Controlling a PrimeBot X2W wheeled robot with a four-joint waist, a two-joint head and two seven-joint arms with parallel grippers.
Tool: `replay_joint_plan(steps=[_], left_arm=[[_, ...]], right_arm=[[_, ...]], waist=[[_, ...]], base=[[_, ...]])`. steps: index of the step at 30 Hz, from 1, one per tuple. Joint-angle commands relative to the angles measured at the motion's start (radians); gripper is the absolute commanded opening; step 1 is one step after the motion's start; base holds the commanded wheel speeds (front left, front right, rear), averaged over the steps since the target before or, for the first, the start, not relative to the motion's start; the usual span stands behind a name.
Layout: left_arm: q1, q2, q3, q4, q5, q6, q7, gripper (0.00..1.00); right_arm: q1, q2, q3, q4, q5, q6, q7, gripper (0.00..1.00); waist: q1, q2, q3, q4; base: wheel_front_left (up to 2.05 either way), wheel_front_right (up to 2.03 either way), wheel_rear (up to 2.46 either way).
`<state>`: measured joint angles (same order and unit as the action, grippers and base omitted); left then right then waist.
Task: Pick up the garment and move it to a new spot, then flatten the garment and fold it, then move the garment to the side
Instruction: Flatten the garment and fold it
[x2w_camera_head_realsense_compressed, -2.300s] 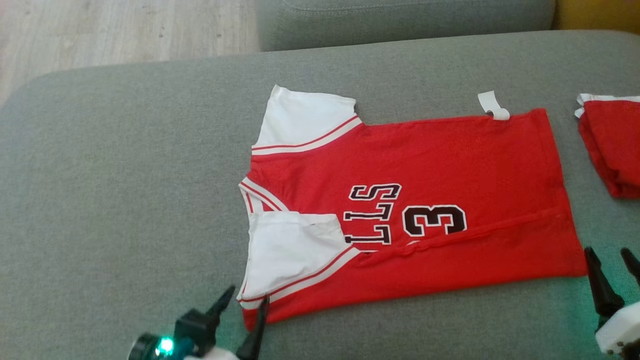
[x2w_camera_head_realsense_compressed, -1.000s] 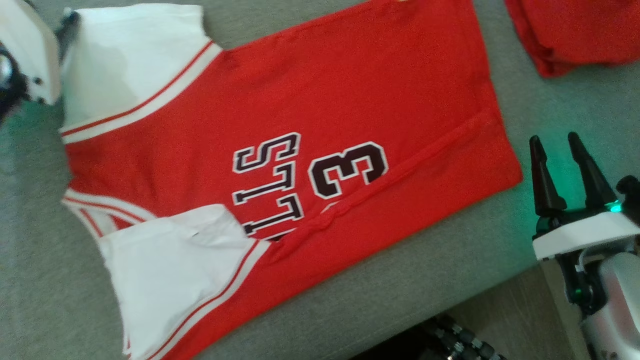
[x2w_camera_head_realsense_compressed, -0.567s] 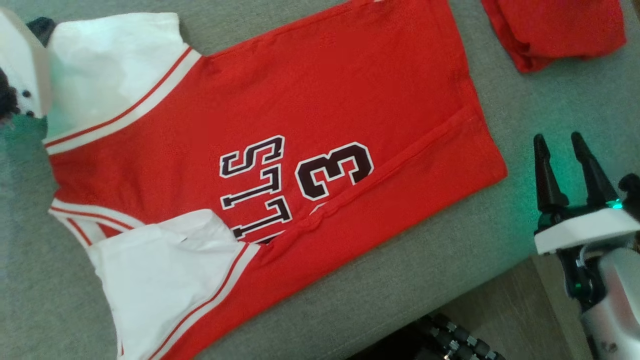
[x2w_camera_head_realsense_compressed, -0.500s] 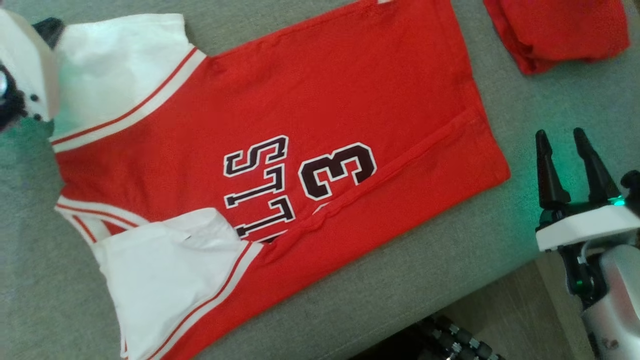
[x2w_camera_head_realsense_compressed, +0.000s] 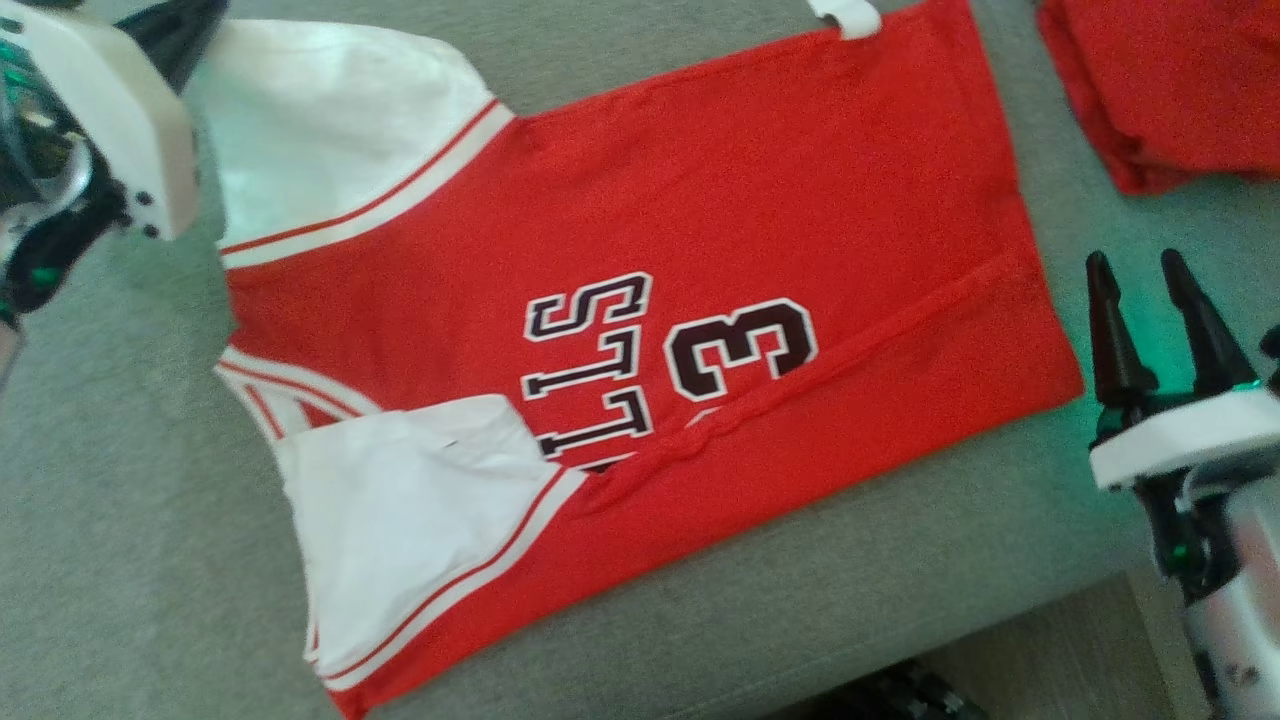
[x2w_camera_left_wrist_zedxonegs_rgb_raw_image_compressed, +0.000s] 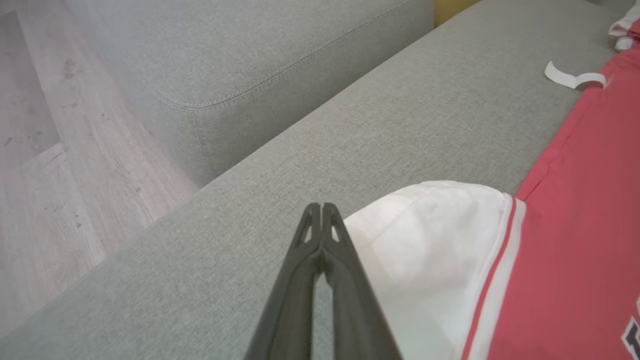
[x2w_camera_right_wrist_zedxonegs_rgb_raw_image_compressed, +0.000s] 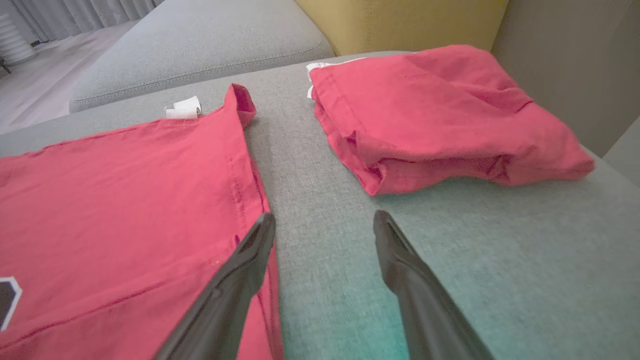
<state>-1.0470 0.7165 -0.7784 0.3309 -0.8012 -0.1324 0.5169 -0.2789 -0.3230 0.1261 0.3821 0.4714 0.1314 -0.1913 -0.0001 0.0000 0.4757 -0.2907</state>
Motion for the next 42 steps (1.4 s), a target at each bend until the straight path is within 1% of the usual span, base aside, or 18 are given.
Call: replay_joint_plan(steps=[1,2,3,7,13,16,20,23,26,27,28,30,33,35,37,38,40,42], left_arm=[[-0.055,0.028,0.038,-0.029,-0.006,0.002,-0.019,0.0],[-0.059,0.02,0.031,-0.031,-0.01,0.002,-0.031,0.0],[-0.064,0.008,0.017,-0.034,-0.019,0.002,-0.049,0.0],[-0.077,-0.009,-0.012,-0.038,-0.04,0.002,-0.08,0.0],[-0.103,-0.029,-0.059,-0.028,-0.06,0.002,-0.11,0.0],[-0.119,-0.033,-0.082,-0.019,-0.067,0.002,-0.119,0.0],[-0.136,-0.035,-0.112,-0.005,-0.076,0.002,-0.131,0.0],[-0.149,-0.038,-0.133,0.006,-0.084,0.002,-0.139,0.0],[-0.161,-0.042,-0.151,0.014,-0.093,0.002,-0.148,0.0],[-0.165,-0.042,-0.157,0.017,-0.096,0.002,-0.151,0.0],[-0.168,-0.042,-0.164,0.02,-0.099,0.002,-0.154,0.0],[-0.175,-0.043,-0.176,0.025,-0.105,0.002,-0.159,0.0],[-0.186,-0.046,-0.194,0.034,-0.114,0.002,-0.167,0.0],[-0.194,-0.049,-0.205,0.039,-0.12,0.002,-0.174,0.0],[-0.2,-0.051,-0.218,0.044,-0.125,0.002,-0.181,0.0],[-0.2,-0.051,-0.218,0.044,-0.125,0.002,-0.181,0.0],[-0.206,-0.051,-0.229,0.05,-0.131,0.002,-0.187,0.0],[-0.213,-0.051,-0.24,0.055,-0.137,0.002,-0.195,0.0]], right_arm=[[-0.02,-0.027,0.002,-0.035,0.018,-0.001,0.023,1.0],[-0.032,-0.029,-0.004,-0.041,0.024,-0.001,0.043,1.0],[-0.062,-0.038,-0.005,-0.045,0.02,-0.001,0.096,1.0],[-0.149,-0.043,0.004,-0.033,-0.001,-0.001,0.207,1.0],[-0.302,-0.045,0.017,0.048,0.013,-0.001,0.332,1.0],[-0.369,-0.058,0.036,0.101,0.018,-0.001,0.381,1.0],[-0.436,-0.067,0.076,0.166,0.076,-0.001,0.451,1.0],[-0.475,-0.083,0.104,0.204,0.107,-0.001,0.474,1.0],[-0.509,-0.093,0.128,0.228,0.137,-0.001,0.472,1.0],[-0.518,-0.096,0.136,0.235,0.144,-0.001,0.47,0.96],[-0.526,-0.099,0.145,0.242,0.151,-0.001,0.469,0.9],[-0.54,-0.103,0.166,0.254,0.167,-0.001,0.473,0.68],[-0.559,-0.112,0.186,0.272,0.189,-0.001,0.471,0.5],[-0.574,-0.12,0.196,0.287,0.193,-0.001,0.458,0.46],[-0.587,-0.123,0.206,0.3,0.197,-0.001,0.447,0.38],[-0.587,-0.123,0.206,0.3,0.197,-0.001,0.447,0.38],[-0.598,-0.127,0.217,0.313,0.198,-0.001,0.436,0.28],[-0.611,-0.132,0.228,0.324,0.198,-0.001,0.424,0.05]], waist=[[0.0001,0.0,-0.012,0.035],[0.0001,0.0,-0.014,0.048],[0.0001,0.0,-0.019,0.071],[0.0001,0.0,-0.022,0.114],[0.0001,0.0,-0.013,0.163],[0.0001,0.0,-0.006,0.177],[0.0001,0.0,-0.001,0.187],[0.0001,0.0,0.002,0.192],[0.0001,0.0,0.006,0.197],[0.0001,0.0,0.007,0.198],[0.0001,0.0,0.008,0.199],[0.0001,0.0,0.009,0.201],[0.0001,0.0,0.011,0.206],[0.0001,0.0,0.012,0.209],[0.0001,0.0,0.011,0.212],[0.0001,0.0,0.011,0.212],[0.0001,0.0,0.011,0.214],[0.0001,0.0,0.012,0.215]], base=[[0.0,0.0,0.0],[0.0,0.0,0.0],[0.0,0.0,0.0],[0.0,0.0,0.0],[0.0,0.0,0.0],[0.0,0.0,0.0],[0.0,0.0,0.0],[0.0,0.0,0.0],[0.0,0.0,0.0],[0.0,0.0,0.0],[0.0,0.0,0.0],[0.0,0.0,0.0],[0.0,0.0,0.0],[0.0,0.0,0.0],[0.0,0.0,0.0],[0.0,0.0,0.0],[0.0,0.0,0.0],[0.0,0.0,0.0]])
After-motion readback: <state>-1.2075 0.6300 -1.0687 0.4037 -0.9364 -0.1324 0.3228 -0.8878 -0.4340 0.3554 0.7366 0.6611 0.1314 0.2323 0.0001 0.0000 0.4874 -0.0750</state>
